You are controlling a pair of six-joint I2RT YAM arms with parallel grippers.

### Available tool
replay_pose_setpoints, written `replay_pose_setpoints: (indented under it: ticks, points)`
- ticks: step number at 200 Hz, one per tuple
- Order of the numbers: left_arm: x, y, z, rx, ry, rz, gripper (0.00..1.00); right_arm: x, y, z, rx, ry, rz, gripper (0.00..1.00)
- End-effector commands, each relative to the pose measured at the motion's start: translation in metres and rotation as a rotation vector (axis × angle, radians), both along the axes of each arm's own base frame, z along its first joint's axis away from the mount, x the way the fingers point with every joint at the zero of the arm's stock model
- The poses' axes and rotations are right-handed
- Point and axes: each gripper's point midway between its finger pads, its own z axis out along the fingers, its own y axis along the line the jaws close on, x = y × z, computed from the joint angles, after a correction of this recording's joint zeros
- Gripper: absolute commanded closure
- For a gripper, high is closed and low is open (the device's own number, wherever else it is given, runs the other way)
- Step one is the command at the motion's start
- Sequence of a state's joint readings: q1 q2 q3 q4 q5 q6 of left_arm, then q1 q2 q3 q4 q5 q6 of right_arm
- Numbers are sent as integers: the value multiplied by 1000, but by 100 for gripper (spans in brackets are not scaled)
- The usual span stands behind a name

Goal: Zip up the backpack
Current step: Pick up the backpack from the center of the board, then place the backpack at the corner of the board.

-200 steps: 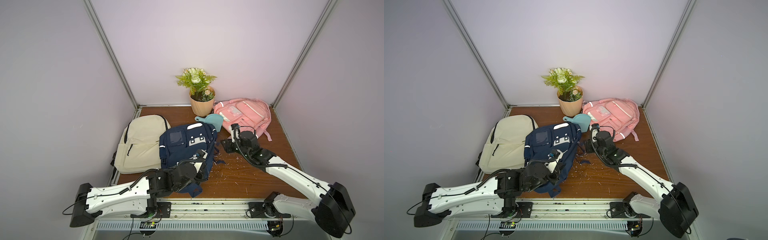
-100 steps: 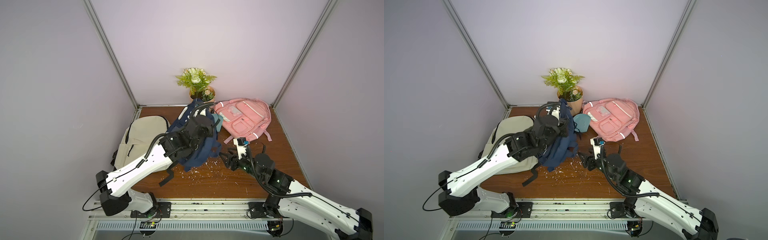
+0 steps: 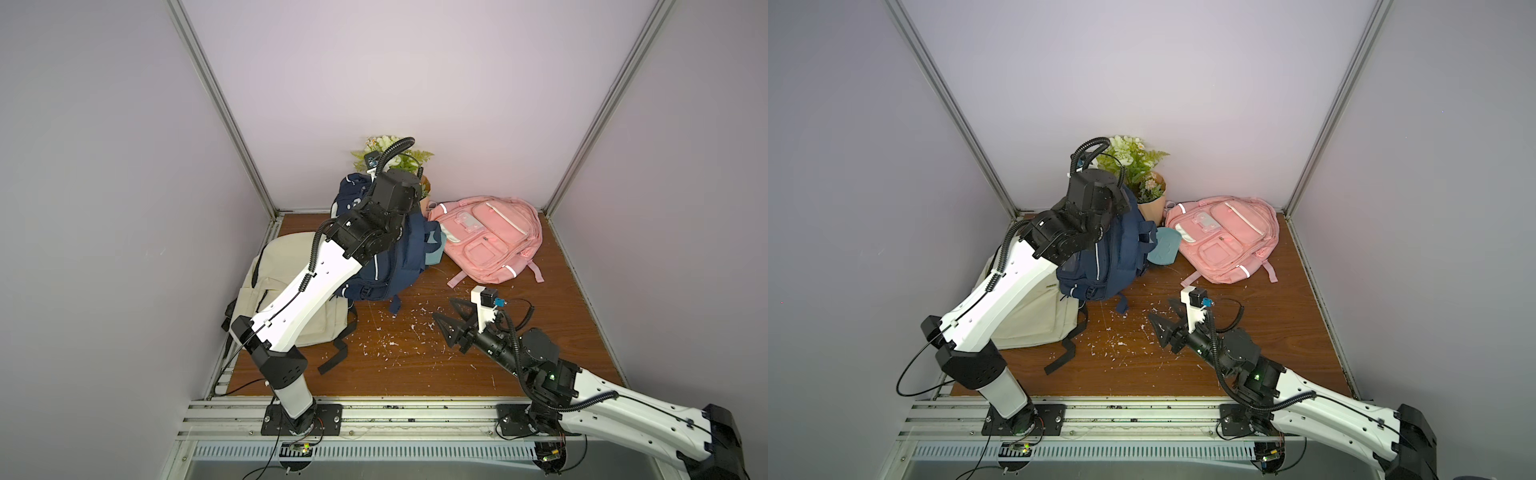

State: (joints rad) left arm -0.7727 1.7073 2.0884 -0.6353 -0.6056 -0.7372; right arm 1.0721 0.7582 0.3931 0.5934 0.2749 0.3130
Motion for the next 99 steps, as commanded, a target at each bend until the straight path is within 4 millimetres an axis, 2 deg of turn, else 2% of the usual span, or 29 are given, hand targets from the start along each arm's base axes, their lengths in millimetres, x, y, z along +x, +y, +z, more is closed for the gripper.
replay_pose_setpoints:
  ticks: [1,20,37,99]
  points:
    - [-9,18,68,-183,-165,48,100,1,20,48,92,-143,30,23]
    - [-7,19,67,-190,-162,55,100,11,39,52,103,-158,31,23]
    - [-8,20,68,-196,-163,58,100,23,56,46,92,-145,14,22]
    - [-5,18,68,-232,-154,36,100,44,85,53,170,-168,-12,20]
